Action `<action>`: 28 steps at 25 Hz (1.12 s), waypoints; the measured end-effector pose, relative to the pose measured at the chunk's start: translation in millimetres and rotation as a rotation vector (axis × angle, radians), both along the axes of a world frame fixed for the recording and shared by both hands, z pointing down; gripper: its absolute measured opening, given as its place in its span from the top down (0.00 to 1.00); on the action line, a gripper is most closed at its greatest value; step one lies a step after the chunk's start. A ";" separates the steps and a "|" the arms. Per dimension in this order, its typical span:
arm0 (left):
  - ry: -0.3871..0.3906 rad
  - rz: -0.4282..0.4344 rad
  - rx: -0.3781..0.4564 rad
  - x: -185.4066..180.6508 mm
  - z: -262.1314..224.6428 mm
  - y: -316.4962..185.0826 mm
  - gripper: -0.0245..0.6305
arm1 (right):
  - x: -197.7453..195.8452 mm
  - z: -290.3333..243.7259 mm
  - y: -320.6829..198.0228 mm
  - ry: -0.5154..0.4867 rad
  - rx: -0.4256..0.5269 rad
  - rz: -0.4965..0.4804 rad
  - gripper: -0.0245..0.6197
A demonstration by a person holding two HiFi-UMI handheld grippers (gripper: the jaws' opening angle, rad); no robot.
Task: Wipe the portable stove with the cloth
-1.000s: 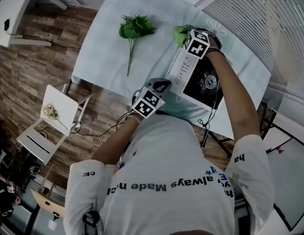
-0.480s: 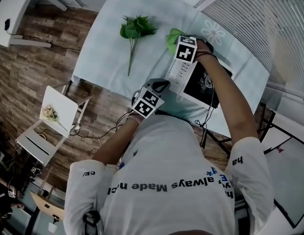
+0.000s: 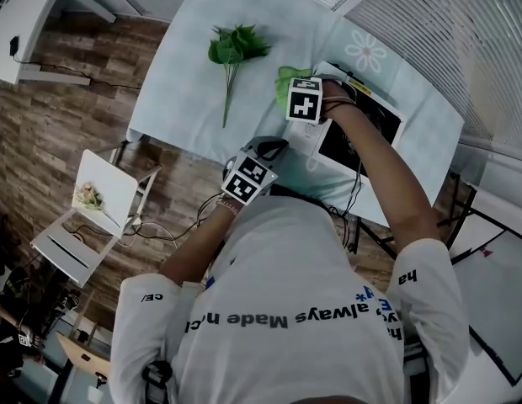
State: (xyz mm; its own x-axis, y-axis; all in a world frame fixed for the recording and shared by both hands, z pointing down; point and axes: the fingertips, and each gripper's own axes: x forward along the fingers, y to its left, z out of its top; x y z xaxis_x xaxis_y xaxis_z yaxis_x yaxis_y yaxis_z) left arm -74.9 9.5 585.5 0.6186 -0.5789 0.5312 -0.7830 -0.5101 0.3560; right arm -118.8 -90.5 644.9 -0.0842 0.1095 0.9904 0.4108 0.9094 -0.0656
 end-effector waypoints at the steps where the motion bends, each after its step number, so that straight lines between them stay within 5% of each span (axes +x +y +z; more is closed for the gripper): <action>1: -0.003 0.003 0.001 -0.9 -0.6 1.8 0.94 | -0.2 0.1 7.0 0.004 -0.005 -0.006 0.93; 14: -0.047 0.025 -0.008 -26.8 -2.1 20.2 0.94 | -7.0 -5.1 87.5 -0.036 -0.051 -0.026 0.93; 18: 0.016 -0.018 0.023 -35.6 -30.5 15.3 0.94 | -8.3 -40.9 62.0 -0.266 -0.007 0.236 0.93; 28: 0.059 -0.039 0.332 -23.8 -154.4 -52.7 0.94 | 72.4 -193.6 18.3 -0.889 0.133 0.898 0.93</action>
State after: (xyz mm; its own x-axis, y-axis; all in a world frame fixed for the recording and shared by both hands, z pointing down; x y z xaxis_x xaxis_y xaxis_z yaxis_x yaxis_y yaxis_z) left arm -98.7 -43.2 431.0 0.6170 -0.7378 0.2738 -0.7869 -0.5761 0.2211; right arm -46.4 -72.3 451.3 -0.7155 -0.4265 0.5534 -0.4957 0.8680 0.0281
